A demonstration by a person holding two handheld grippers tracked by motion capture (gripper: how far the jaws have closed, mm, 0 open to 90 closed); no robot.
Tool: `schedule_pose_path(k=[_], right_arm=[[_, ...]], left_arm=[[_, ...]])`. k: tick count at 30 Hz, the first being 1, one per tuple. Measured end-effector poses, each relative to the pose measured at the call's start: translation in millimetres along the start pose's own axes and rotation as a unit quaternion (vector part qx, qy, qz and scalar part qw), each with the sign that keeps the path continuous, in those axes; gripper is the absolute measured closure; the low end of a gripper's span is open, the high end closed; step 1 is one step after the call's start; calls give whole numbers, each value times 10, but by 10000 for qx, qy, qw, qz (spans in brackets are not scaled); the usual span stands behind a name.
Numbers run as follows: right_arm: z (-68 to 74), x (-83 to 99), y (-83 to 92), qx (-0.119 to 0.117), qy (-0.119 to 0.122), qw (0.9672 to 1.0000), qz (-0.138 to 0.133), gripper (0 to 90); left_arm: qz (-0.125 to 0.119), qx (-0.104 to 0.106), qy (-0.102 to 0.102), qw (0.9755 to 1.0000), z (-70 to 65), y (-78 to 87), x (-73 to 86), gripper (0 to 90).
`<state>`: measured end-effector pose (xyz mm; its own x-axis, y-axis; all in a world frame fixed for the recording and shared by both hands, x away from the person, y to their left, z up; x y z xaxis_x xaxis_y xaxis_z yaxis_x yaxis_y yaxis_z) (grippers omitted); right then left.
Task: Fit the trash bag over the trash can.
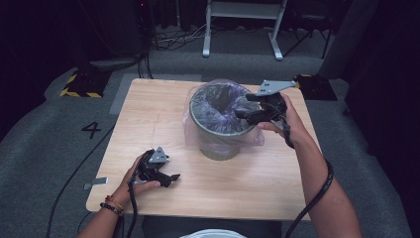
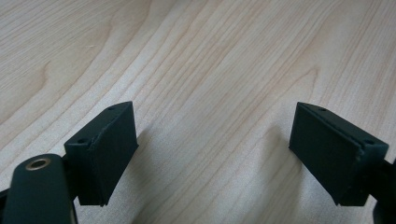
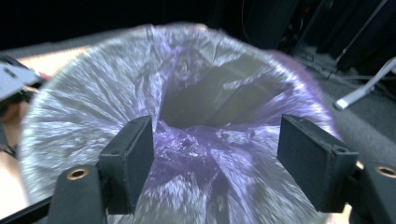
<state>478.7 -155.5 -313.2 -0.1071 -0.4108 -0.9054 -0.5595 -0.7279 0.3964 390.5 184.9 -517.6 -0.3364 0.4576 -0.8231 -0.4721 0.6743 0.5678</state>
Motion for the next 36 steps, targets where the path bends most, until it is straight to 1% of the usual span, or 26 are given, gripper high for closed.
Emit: schedule_pose_path(k=[1, 2, 3, 6, 7, 10, 11, 12, 14, 15, 17, 18, 19, 22, 23, 24, 25, 26, 28, 29, 30, 31, 32, 33, 34, 36], right_arm=[[-3, 4, -99, 8, -18, 9998, 180, 272], [-3, 4, -99, 8, -18, 9998, 180, 272], [-14, 20, -165, 14, -94, 9993, 367, 272], [-20, 44, -223, 84, -182, 9986, 485, 274], [-19, 79, -274, 123, -178, 9972, 719, 273], [-15, 94, -314, 85, -215, 9958, 889, 274], [-15, 94, -314, 85, -215, 9958, 889, 274], [-22, 90, -326, 74, -304, 9944, 1007, 274], [-24, 88, -334, 50, -275, 9940, 1058, 273], [-24, 85, -353, -17, -379, 9917, 1229, 264], [-26, 85, -367, -87, -410, 9898, 1364, 254], [-26, 85, -367, -87, -410, 9898, 1364, 254], [-20, 103, -384, -204, -434, 9874, 1506, 221], [-15, 98, -372, -124, -354, 9889, 1441, 243], [0, 66, -313, -88, -297, 9924, 1189, 239], [0, 66, -313, -88, -297, 9924, 1189, 239], [11, 25, -210, -37, -261, 9959, 861, 239], [11, 25, -210, -37, -261, 9959, 861, 239], [19, 4, -89, -3, -295, 9979, 571, 237], [20, 11, 36, 54, -242, 9988, 415, 233], [20, 11, 36, 54, -242, 9988, 415, 233], [17, 28, 172, 90, -260, 9994, 208, 234], [17, 28, 172, 90, -260, 9994, 208, 234], [16, 42, 241, 89, -308, 9994, 133, 233], [11, 84, 363, 133, -317, 9992, 192, 232], [1, 137, 479, 218, -221, 9992, 235, 231]], left_arm=[[0, 3, 5, 10000, -1, 0, 0, 148], [0, 3, 5, 10000, -1, 0, 0, 148], [1, 6, 2, 10000, 0, 0, 0, 148], [0, 3, 1, 10000, 0, 0, 0, 148], [2, 5, 2, 10000, 0, 0, 0, 148], [10, -7, -9, 10000, 1, -2, -2, 142], [11, -11, -12, 10000, 0, -4, -2, 142], [11, -12, -11, 10000, 0, -5, -3, 142], [12, -10, -12, 10000, 0, -4, -3, 142], [12, -11, -13, 10000, 1, -4, -3, 142], [12, -9, -12, 10000, 1, -4, -2, 141], [12, -9, -12, 10000, 1, -4, -2, 141], [12, -8, -11, 10000, 1, -5, -3, 141], [13, -8, -12, 10000, 1, -4, -3, 141], [12, -7, -12, 10000, 1, -5, -3, 141], [12, -7, -12, 10000, 1, -5, -3, 141], [12, -9, -12, 10000, 1, -5, -3, 141], [12, -9, -12, 10000, 1, -5, -3, 142], [12, -7, -12, 10000, 1, -5, -3, 141], [11, -8, -12, 10000, 1, -5, -3, 141], [11, -8, -12, 10000, 1, -5, -3, 141], [13, -7, -12, 10000, 1, -5, -3, 141], [13, -7, -12, 10000, 1, -5, -3, 141], [11, -6, -11, 10000, 1, -5, -3, 141], [11, -6, -11, 10000, 1, -5, -3, 141], [11, 5, 5, 10000, 2, -9, -5, 138]])
Point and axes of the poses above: each handheld gripper's, and its own axes: y roughly backward along the jaws, x roughly out of its underside, z roughly to its left, the point moved 2 cm from there along -y, roughly forward along the jaws, and after that the axes turned 10 degrees about -z, right-handed, at the moved point
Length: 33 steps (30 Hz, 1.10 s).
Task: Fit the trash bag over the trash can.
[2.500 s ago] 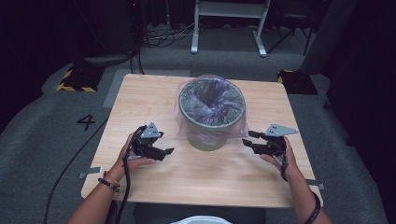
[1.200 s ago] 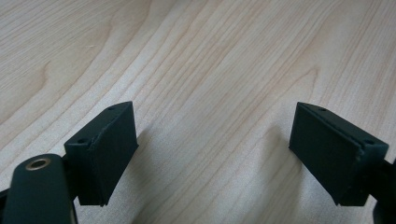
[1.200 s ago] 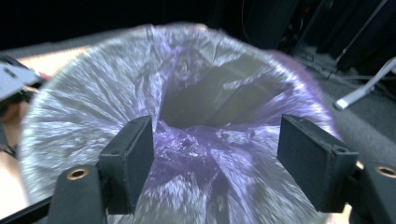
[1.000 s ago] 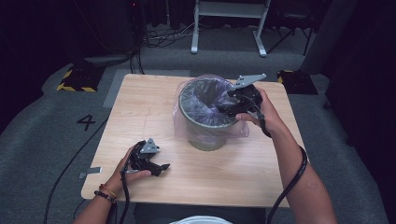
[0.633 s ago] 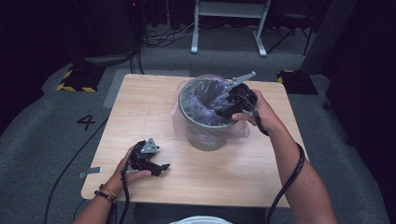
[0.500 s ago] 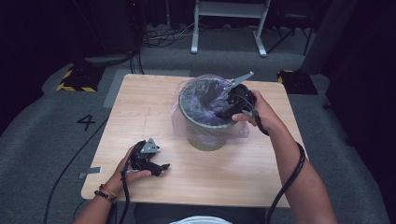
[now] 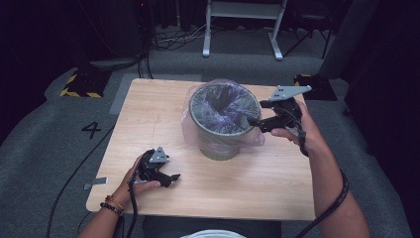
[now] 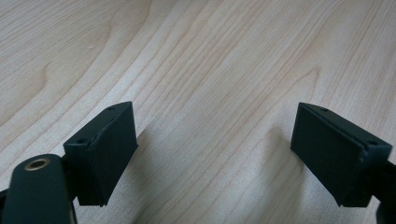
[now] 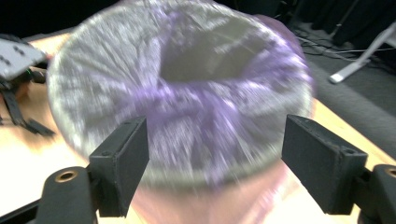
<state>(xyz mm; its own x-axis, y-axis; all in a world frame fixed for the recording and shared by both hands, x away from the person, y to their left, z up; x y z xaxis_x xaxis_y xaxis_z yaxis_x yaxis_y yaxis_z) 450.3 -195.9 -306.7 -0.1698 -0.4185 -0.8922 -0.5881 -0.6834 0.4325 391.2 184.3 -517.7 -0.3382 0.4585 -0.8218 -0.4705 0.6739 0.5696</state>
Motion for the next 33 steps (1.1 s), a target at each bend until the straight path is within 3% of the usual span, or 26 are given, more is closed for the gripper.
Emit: schedule_pose_path(k=[3, 5, 11, 17, 19, 20, 21, 23, 25, 26, 27, 30, 33], right_arm=[[-12, 75, 108, 62, -74, 9999, -38, 232], [17, 199, 238, 37, 15, 10000, -71, 229], [85, 485, 317, 179, 161, 9997, 99, 230], [115, 731, 317, 268, 148, 9993, 219, 229], [135, 936, 277, 409, 184, 9981, 425, 229], [135, 936, 277, 409, 184, 9981, 425, 229], [149, 1086, 246, 392, 214, 9973, 576, 227], [155, 1158, 233, 413, 250, 9968, 642, 227], [172, 1367, 184, 363, 102, 9966, 736, 227], [172, 1367, 184, 363, 102, 9966, 736, 227], [179, 1532, 137, 400, 96, 9952, 891, 226], [177, 1662, 105, 488, 156, 9934, 1029, 226], [187, 1919, 84, 423, 21, 9929, 1113, 223]], left_arm=[[0, 1, 0, 10000, 0, 0, 0, 137], [4, 3, 4, 10000, 0, 0, 0, 137], [1, 5, 4, 10000, 1, -2, -1, 135], [2, 3, 5, 10000, 1, -1, 0, 136], [3, 4, 6, 10000, 0, -1, 0, 136], [-2, 5, 1, 10000, 1, -2, -1, 136], [-2, 5, 2, 10000, 1, -2, -1, 136], [-1, 6, 1, 10000, 1, -2, -1, 136], [3, 3, 2, 10000, 1, -1, -1, 135], [3, 3, 2, 10000, 1, -1, -1, 136], [-1, 5, 0, 10000, 1, -2, -1, 135], [-1, 5, 0, 10000, 1, -2, -1, 136], [0, 2, 1, 10000, 2, -2, -1, 136]])
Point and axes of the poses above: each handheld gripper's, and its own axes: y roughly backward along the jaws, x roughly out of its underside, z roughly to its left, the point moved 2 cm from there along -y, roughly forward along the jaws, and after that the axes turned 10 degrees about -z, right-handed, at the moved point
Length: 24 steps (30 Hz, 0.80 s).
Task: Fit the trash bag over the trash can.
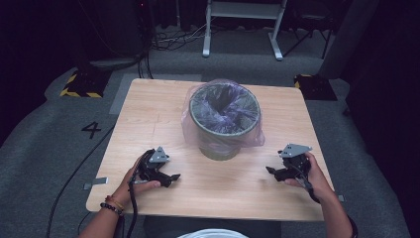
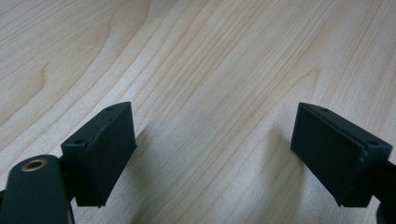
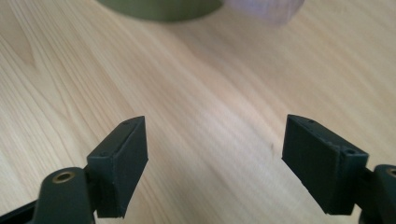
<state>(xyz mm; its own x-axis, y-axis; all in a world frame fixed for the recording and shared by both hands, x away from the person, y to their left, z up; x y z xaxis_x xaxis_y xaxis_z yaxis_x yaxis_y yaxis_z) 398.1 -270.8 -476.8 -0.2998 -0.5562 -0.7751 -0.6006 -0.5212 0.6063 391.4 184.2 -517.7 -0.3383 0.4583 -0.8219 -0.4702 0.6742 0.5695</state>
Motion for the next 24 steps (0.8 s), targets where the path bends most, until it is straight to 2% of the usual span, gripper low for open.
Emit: schedule_pose_path(k=[1, 2, 5, 9, 13, 14, 15, 16, 17, 18, 24], right_arm=[[0, 0, 0, 0, 0, 10000, 0, 223], [4, 110, -12, -13, -84, 10000, 4, 222], [3, 219, -7, -26, -151, 9999, -1, 216], [-5, 323, 13, -48, -276, 9996, -9, 215], [-34, 449, 50, -68, -556, 9984, -118, 207], [-54, 519, 80, -130, -766, 9967, -237, 202], [-54, 519, 80, -130, -766, 9967, -237, 202], [-70, 572, 103, -95, -907, 9953, -334, 187], [-70, 572, 103, -95, -907, 9953, -334, 187], [-82, 609, 113, -104, -1011, 9939, -417, 187], [-109, 674, 173, -1, -1082, 9931, -462, 183]], left_arm=[[0, 0, 0, 10000, 0, 0, 0, 135], [2, 1, -2, 10000, 0, 0, 0, 136], [1, 0, -1, 10000, 0, 0, 0, 136], [1, 0, -2, 10000, 0, 0, 0, 136], [1, -1, 0, 10000, 0, 0, 0, 136], [1, 0, -1, 10000, 0, 0, 0, 136], [1, 0, -1, 10000, 0, 0, 0, 136], [0, 3, 1, 10000, 0, 0, 0, 136], [0, 3, 1, 10000, 0, 0, 0, 136], [1, 0, 0, 10000, 0, 0, 0, 136], [3, -1, 4, 10000, -2, 1, 1, 136]])
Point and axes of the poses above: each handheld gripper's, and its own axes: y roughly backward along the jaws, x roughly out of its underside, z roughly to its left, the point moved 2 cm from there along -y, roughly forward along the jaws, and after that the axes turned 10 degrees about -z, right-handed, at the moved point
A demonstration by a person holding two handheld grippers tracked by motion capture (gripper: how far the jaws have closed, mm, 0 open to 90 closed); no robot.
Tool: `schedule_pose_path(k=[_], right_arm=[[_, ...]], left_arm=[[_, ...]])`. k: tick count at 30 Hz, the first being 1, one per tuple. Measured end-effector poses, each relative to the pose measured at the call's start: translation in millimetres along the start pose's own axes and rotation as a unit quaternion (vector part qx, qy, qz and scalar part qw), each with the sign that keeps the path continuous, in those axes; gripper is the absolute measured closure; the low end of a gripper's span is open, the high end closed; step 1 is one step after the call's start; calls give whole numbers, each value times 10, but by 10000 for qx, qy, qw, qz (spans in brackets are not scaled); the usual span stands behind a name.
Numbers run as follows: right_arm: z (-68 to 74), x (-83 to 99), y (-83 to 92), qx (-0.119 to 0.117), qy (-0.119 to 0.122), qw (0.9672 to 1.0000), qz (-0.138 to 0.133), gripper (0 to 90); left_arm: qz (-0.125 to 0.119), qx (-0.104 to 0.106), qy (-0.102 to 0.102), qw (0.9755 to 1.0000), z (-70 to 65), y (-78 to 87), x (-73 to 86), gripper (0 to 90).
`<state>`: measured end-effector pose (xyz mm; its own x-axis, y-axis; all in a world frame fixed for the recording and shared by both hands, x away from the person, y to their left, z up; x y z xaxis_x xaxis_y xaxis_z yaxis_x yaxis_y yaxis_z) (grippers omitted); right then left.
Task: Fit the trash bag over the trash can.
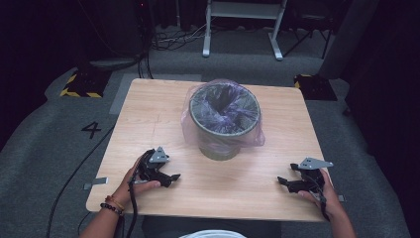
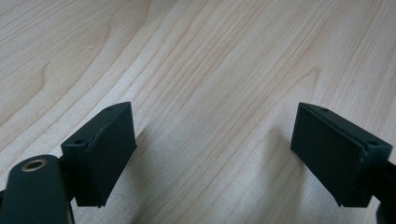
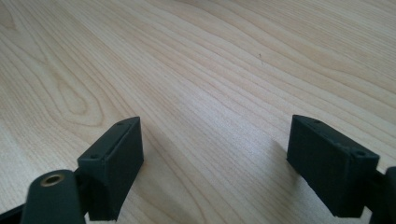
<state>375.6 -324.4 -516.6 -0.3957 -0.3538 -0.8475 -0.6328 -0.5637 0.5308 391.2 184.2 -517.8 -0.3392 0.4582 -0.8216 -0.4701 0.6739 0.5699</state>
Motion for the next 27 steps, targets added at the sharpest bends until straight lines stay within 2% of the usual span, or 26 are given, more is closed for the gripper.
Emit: schedule_pose_path(k=[27], right_arm=[[2, -1, -3, 1, -6, 10000, -6, 181]], left_arm=[[3, 31, -31, 10000, 11, -14, -9, 124]])
Point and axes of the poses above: each handheld gripper's, and its own axes: y roughly backward along the jaws, x roughly out of its underside, z roughly to its left, the point moved 2 cm from there along -y, roughly forward along the jaws, and after that the axes turned 10 degrees about -z, right-handed, at the moved point
